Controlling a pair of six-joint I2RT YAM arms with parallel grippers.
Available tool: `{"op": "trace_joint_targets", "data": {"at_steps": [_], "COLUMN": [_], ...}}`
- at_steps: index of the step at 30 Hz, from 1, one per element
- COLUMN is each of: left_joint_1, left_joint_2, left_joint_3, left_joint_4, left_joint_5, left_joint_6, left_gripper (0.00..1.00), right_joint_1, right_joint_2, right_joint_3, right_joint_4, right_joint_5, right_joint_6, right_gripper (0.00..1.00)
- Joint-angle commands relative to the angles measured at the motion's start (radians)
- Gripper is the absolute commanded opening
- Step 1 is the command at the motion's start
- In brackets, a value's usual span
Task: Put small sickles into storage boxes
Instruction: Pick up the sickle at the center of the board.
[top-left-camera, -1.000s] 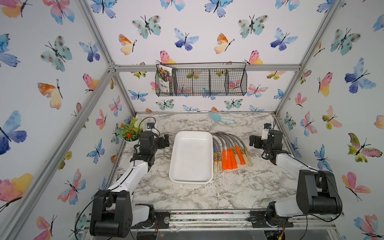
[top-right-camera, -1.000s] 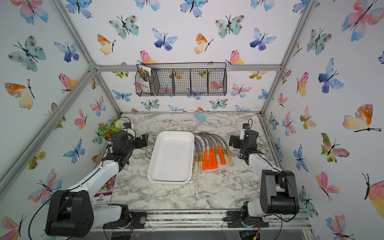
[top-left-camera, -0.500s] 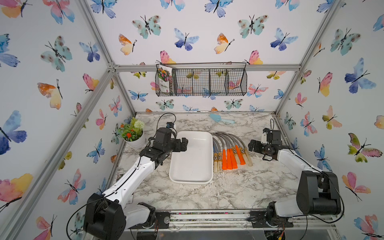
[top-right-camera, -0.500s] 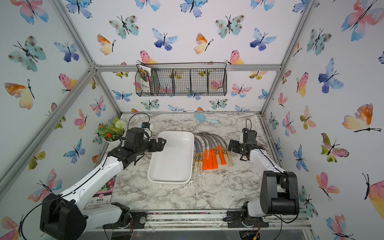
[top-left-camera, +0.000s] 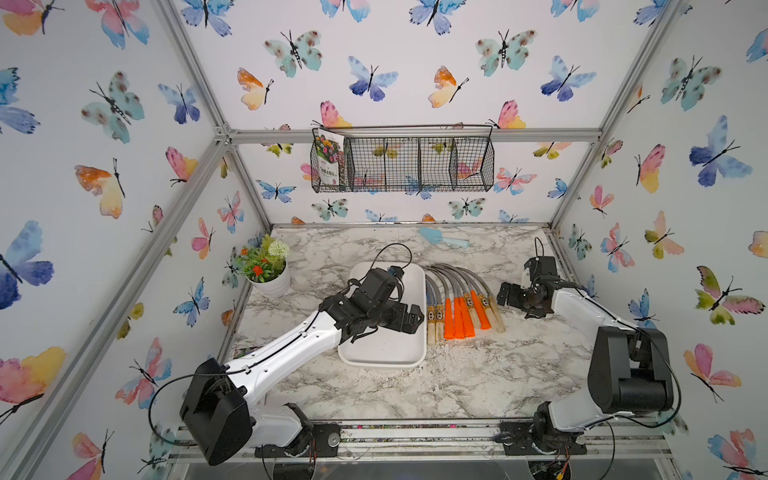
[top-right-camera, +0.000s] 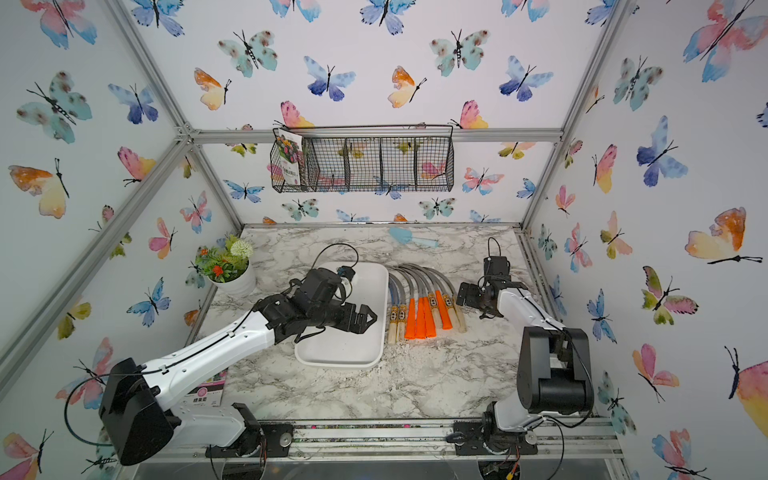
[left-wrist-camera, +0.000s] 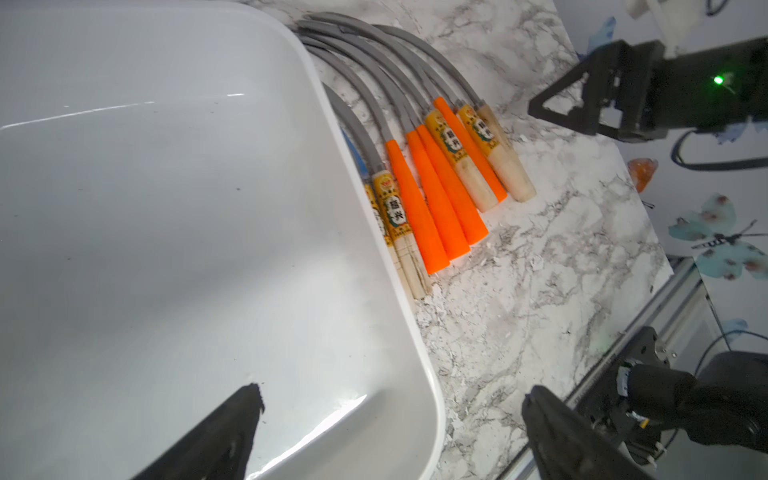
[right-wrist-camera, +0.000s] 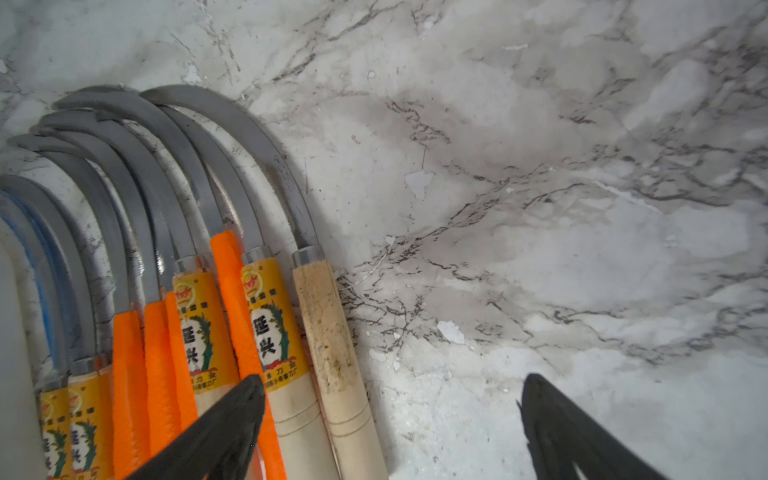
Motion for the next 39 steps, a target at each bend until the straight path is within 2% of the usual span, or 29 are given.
{"op": "trace_joint_targets", "data": {"at_steps": [1, 4, 10, 13, 21, 30, 36, 39], "left_joint_1": [-0.051, -0.073, -0.076, -0.076, -0.076, -0.076, -0.076, -0.076], "left_joint_2": [0.032, 0.058, 0.088, 0.097, 0.113, 0.116, 0.116, 0.113], "left_joint_3": [0.054, 0.073, 0.091, 0.097, 0.082, 0.066, 0.056, 0.049], "left_joint_4": [-0.001, -0.004, -0.016, -0.015, 0.007, 0.014, 0.017, 0.019], "left_joint_5": [0.054, 0.057, 0.032, 0.032, 0.03, 0.024, 0.024, 0.022], "left_joint_6": [0.005, 0.015, 0.034, 0.04, 0.028, 0.028, 0.032, 0.031], "left_gripper": [0.98, 0.98, 0.98, 0.98, 0.98, 0.98, 0.98, 0.98], "right_joint_1": [0.005, 0.007, 0.013, 0.017, 0.054, 0.11, 0.111, 0.111], "right_joint_2": [0.045, 0.081, 0.133, 0.157, 0.208, 0.255, 0.284, 0.297], "right_joint_3": [0.039, 0.06, 0.112, 0.141, 0.183, 0.192, 0.197, 0.203], "right_joint_4": [-0.042, -0.044, -0.054, -0.069, -0.088, -0.111, -0.112, -0.118], "right_joint_5": [0.031, 0.031, 0.004, -0.003, -0.016, 0.035, 0.041, 0.047], "right_joint_6": [-0.009, -0.004, -0.01, -0.017, -0.028, -0.025, -0.028, -0.031], "right_gripper": [0.98, 0.94, 0.74, 0.69, 0.64, 0.62, 0.49, 0.48]}}
